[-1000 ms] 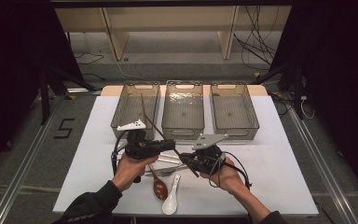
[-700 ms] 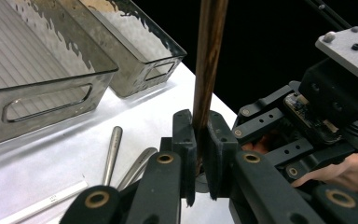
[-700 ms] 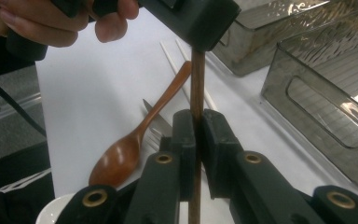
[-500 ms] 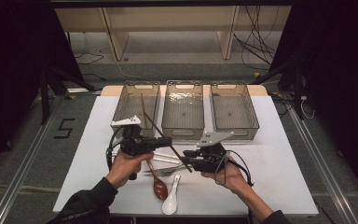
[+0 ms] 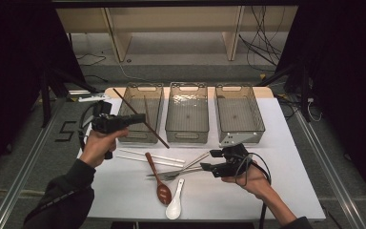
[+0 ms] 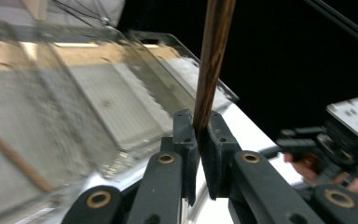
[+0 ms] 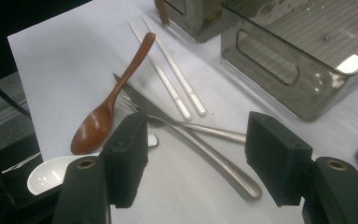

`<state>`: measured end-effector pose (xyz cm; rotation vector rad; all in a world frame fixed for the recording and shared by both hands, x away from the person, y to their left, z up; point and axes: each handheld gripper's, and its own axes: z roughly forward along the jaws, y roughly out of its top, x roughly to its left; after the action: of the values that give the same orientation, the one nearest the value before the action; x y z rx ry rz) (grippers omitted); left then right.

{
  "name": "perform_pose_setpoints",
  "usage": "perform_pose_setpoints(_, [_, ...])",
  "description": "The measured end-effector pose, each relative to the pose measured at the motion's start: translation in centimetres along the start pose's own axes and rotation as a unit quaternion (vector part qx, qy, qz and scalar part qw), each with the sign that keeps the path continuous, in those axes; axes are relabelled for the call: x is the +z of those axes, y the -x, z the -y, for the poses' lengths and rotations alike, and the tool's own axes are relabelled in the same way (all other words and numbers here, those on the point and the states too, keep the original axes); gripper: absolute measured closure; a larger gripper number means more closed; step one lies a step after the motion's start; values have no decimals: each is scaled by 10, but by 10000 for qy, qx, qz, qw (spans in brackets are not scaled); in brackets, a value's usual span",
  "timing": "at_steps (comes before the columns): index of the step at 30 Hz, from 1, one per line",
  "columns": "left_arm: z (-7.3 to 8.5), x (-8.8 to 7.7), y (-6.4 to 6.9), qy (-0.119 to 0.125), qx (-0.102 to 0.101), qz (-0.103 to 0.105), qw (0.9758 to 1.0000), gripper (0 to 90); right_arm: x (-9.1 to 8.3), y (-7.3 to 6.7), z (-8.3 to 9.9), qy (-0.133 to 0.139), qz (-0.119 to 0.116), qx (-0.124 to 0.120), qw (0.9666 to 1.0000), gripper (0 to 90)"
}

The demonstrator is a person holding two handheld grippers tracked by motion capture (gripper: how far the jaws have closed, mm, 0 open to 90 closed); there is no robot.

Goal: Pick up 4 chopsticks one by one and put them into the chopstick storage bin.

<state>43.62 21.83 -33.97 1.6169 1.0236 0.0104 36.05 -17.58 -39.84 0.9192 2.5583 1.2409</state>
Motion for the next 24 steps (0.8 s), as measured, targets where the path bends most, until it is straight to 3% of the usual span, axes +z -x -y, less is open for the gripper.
perform_pose_setpoints(9, [-32,-8,-34,40,-262,-482,9985,842,-9,3,10,29,99,137,9999,359])
perform_pose_setpoints(14, [-42,1,-45,-52,-340,-722,9968,841,-10,2,11,16,81,156,9998,356])
perform_pose_setpoints(17, [-48,7,-49,-182,-237,-943,9951,841,-9,2,12,0,69,132,9999,355])
perform_pose_setpoints(24, [-51,19,-63,-360,-309,-1219,9914,840,-8,3,12,-53,62,154,9998,352])
